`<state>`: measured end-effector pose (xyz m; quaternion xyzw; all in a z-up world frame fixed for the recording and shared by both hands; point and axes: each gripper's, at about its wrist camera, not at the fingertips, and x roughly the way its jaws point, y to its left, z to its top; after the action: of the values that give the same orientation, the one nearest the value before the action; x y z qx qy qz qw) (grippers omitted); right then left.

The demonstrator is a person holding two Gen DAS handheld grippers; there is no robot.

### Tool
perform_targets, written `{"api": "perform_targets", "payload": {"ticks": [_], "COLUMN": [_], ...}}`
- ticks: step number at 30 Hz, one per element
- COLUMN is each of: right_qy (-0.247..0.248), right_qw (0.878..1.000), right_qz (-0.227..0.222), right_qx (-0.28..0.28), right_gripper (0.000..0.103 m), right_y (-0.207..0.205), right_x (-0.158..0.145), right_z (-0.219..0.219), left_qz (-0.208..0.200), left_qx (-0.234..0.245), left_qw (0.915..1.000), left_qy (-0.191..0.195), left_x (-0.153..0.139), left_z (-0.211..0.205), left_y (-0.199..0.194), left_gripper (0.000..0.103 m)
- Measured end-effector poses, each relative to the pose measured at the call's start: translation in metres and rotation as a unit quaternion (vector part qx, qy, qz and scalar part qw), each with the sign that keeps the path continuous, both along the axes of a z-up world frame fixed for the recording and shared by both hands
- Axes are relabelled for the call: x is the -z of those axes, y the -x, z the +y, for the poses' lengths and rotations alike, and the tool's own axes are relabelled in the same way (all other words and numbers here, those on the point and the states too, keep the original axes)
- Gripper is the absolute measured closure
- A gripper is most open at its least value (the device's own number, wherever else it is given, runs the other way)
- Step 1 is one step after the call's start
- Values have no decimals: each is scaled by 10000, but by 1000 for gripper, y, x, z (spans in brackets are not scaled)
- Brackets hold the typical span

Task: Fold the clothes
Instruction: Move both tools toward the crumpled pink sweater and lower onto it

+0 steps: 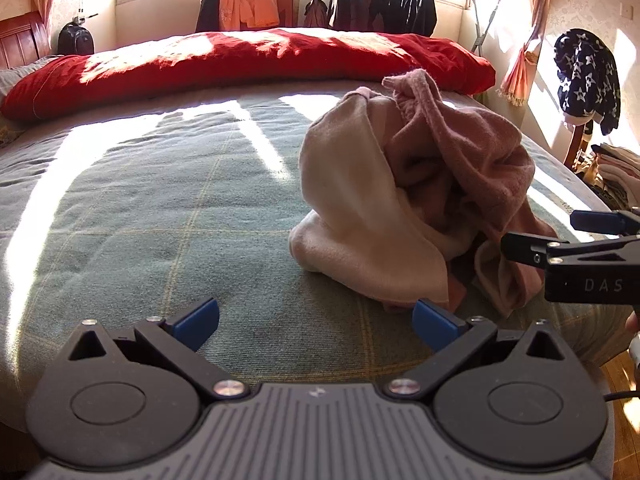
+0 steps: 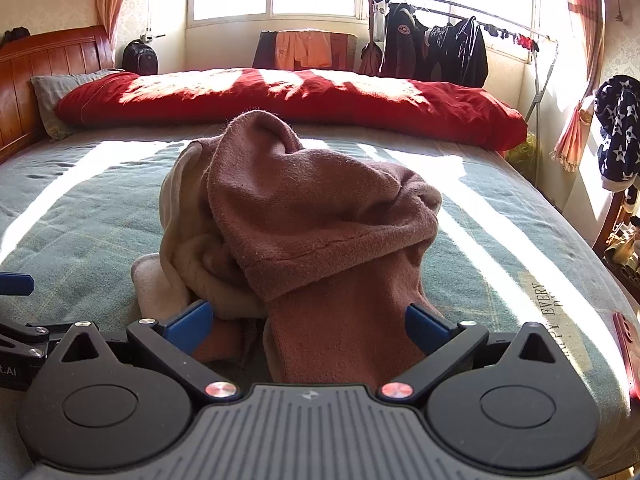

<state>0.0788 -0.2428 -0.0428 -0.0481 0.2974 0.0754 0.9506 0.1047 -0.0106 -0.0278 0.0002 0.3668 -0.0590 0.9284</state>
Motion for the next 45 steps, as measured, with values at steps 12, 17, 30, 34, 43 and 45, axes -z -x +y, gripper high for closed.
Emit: {"api": "perform_targets", "payload": {"ticks": [12, 17, 30, 34, 43, 45], "right_qy": [555, 748, 276, -341, -2724, -2875], "right_qw": [9978, 9944, 9970, 9973, 9602, 9551], "right_qz": [-257, -345, -556, -609, -529, -521], "right_qx": [247, 655, 468, 245, -319, -486], "right_gripper": [0, 0, 0, 0, 0, 0], "right_y": [-48, -70, -55, -39, -9, -4], "right_x": [-2, -5, -11, -17, -13, -11], "right_z": [-12, -36, -66, -74, -104, -100], "left_qz": [-153, -264, -407, -438, -533, -542], "left_qx": [79, 187, 369, 366, 484, 496], "left_qw": [9999, 9995, 9984, 9983, 9974, 9973], "left_qy": [0, 28, -109, -79, 55, 76], "left_x": [3, -1, -11, -17, -27, -28], "left_z": [-2, -8, -21, -22, -23, -23], "left_y": [-37, -50, -51, -43, -23, -19], "left_gripper": [1, 1, 1, 1, 1, 1]}}
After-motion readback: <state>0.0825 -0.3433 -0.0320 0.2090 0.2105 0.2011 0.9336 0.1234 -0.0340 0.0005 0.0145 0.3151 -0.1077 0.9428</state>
